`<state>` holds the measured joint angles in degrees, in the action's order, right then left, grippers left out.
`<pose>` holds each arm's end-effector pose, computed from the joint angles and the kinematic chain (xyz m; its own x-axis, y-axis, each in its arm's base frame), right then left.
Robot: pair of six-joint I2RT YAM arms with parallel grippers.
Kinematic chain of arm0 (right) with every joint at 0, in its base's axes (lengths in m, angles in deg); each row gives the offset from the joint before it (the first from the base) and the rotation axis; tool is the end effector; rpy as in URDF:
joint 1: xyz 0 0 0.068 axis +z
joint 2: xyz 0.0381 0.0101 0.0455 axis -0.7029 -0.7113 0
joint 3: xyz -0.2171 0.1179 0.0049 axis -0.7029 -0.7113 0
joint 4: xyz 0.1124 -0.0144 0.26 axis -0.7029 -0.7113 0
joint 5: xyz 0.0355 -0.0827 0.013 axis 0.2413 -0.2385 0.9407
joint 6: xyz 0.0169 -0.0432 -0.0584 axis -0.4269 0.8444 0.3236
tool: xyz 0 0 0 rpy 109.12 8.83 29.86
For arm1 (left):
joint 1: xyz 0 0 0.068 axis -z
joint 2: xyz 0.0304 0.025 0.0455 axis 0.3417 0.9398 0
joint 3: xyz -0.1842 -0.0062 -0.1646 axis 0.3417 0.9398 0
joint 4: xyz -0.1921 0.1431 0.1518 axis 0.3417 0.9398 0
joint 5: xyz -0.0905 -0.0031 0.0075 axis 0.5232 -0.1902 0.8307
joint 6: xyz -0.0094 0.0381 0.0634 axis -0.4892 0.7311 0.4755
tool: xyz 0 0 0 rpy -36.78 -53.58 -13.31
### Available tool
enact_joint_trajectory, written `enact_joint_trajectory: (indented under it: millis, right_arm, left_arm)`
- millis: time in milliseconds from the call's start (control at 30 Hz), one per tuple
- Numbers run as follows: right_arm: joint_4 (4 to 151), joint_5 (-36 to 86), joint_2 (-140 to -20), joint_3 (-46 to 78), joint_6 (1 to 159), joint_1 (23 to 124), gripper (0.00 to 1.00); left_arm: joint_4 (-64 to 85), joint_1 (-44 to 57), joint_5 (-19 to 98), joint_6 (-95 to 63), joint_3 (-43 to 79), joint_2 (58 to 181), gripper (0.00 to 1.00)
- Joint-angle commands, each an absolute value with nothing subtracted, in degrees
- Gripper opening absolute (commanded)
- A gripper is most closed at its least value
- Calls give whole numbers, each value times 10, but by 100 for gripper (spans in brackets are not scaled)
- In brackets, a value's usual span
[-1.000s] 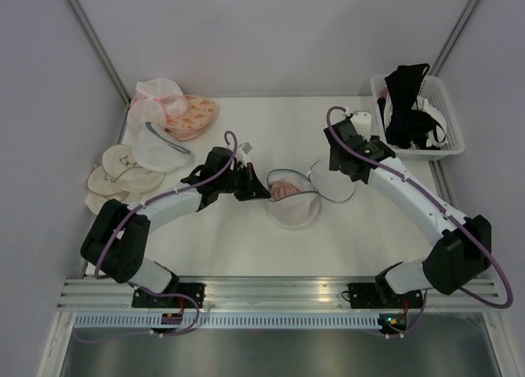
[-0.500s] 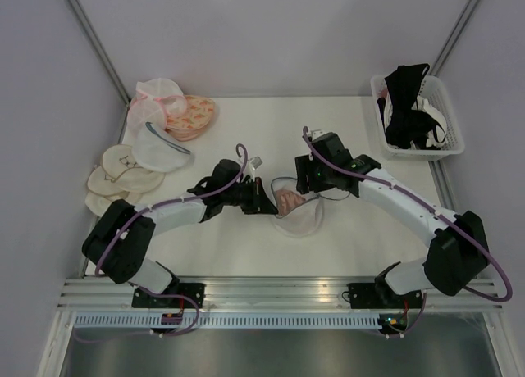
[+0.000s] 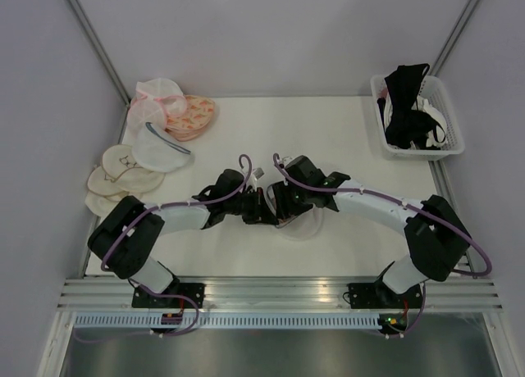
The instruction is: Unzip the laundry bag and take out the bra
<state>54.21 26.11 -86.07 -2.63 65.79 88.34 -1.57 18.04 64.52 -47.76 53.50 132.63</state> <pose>0.2465 0.2485 0.1560 -0.8163 -0.2882 -0.5006 -0.4851 0.8126 0.3231 0.2356 -0.2275 0.0969 -0.9405 0.0091 -0.3396 0.2884 0.5496 -0.7840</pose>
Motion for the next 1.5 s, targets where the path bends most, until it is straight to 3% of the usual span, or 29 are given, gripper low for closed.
enact_joint_trajectory:
  millis: [0, 133, 333, 433, 633, 667, 700, 733, 867, 1200, 1467]
  right_arm:
    - [555, 197, -893, -6, 642, 888, 58]
    - [545, 114, -923, 1, 630, 887, 56]
    - [557, 91, -939, 4, 626, 888, 49]
    - [571, 105, -960, -1, 626, 888, 34]
    - [589, 120, -981, -18, 624, 888, 23]
    - [590, 122, -981, -20, 624, 887, 17]
    - [589, 122, -979, -22, 625, 887, 4]
    - [587, 123, -977, -23, 627, 887, 0]
    - [579, 148, -950, -22, 636, 888, 1]
    - [655, 413, -810, -32, 631, 887, 0]
    - [799, 543, -733, -80, 554, 848, 0]
  left_arm:
    - [-43, 184, 641, -494, 547, 1322, 2]
    - [-40, 184, 636, -495, 555, 1312, 2]
    - [-51, 184, 632, -502, 578, 1303, 2]
    - [-62, 184, 635, -509, 587, 1307, 2]
    - [-70, 184, 637, -513, 588, 1307, 2]
    - [-70, 184, 636, -513, 588, 1307, 2]
    - [-69, 184, 635, -511, 586, 1308, 2]
    - [-67, 184, 635, -511, 585, 1308, 2]
    - [-67, 184, 631, -510, 586, 1315, 2]
    - [-60, 184, 618, -510, 583, 1326, 2]
    - [-41, 182, 609, -502, 575, 1322, 2]
